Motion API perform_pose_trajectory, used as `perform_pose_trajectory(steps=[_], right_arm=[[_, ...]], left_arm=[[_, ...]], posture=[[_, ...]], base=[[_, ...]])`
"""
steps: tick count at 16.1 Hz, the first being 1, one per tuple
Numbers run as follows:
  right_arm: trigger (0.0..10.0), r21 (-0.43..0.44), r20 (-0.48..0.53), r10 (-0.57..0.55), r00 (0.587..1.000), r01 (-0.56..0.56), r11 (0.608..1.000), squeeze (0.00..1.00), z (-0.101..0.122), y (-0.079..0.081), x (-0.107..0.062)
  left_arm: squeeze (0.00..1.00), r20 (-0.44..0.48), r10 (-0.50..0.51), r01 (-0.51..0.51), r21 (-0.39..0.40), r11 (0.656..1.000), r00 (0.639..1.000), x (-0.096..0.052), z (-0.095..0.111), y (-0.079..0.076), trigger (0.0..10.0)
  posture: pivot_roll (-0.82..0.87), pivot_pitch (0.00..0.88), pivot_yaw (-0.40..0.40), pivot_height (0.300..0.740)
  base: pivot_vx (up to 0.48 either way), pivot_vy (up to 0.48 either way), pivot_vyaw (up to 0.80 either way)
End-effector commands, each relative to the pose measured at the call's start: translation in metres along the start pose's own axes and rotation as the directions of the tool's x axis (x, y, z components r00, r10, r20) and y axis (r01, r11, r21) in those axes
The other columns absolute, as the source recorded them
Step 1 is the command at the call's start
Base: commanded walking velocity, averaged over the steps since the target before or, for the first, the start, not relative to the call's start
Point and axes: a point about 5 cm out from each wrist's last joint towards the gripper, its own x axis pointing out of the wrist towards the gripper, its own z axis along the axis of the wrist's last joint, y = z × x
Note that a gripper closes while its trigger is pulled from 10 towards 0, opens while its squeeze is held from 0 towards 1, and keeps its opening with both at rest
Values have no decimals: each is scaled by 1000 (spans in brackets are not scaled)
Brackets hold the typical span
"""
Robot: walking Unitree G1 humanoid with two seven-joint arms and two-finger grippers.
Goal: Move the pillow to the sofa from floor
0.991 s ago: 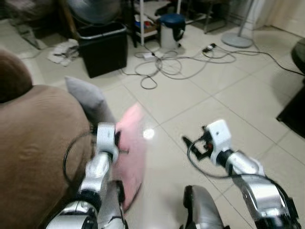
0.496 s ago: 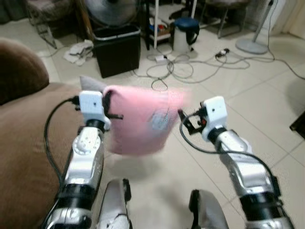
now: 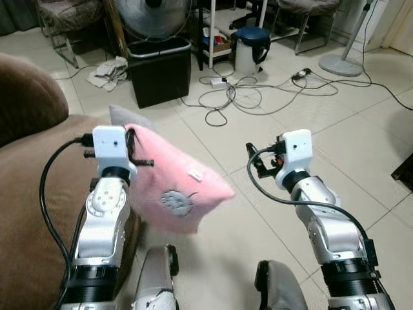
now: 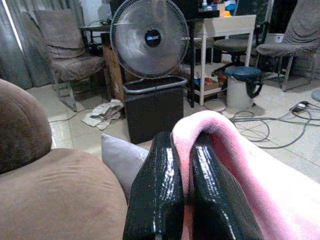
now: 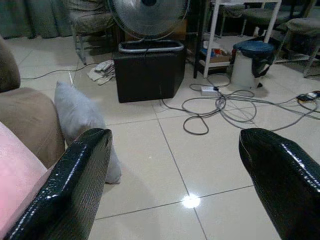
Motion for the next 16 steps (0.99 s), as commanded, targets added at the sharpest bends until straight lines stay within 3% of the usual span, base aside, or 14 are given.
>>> perform_pose_trajectory(steps=[1,4,6,11,16], right_arm=[[10000,12,25,-9,1000,9,1000,0,5,-3,0],[10000,12,39,-6,999,5,1000,0,11,0,7],[10000,9,54,5,999,-5,1000,0,18,3,12],[10000,-5,68,9,998,-8,1000,0,25,1,18],[10000,3,63,13,998,-13,1000,0,23,4,19]], left_arm=[[0,91,-12,12,2,1000,996,2,20,-2,10000],[0,58,-81,77,63,995,995,-3,10,-16,10000],[0,47,-60,59,24,998,997,-4,7,-16,10000],[0,68,-53,50,40,998,996,-1,11,-14,10000],[0,69,-64,61,40,997,996,-3,12,-18,10000]], posture=[[68,0,10,650],[64,0,-5,679],[65,0,-15,699],[69,0,-37,738],[75,0,-31,740]], base=[[0,0,0],[0,0,0],[0,0,0],[0,0,0],[0,0,0]])
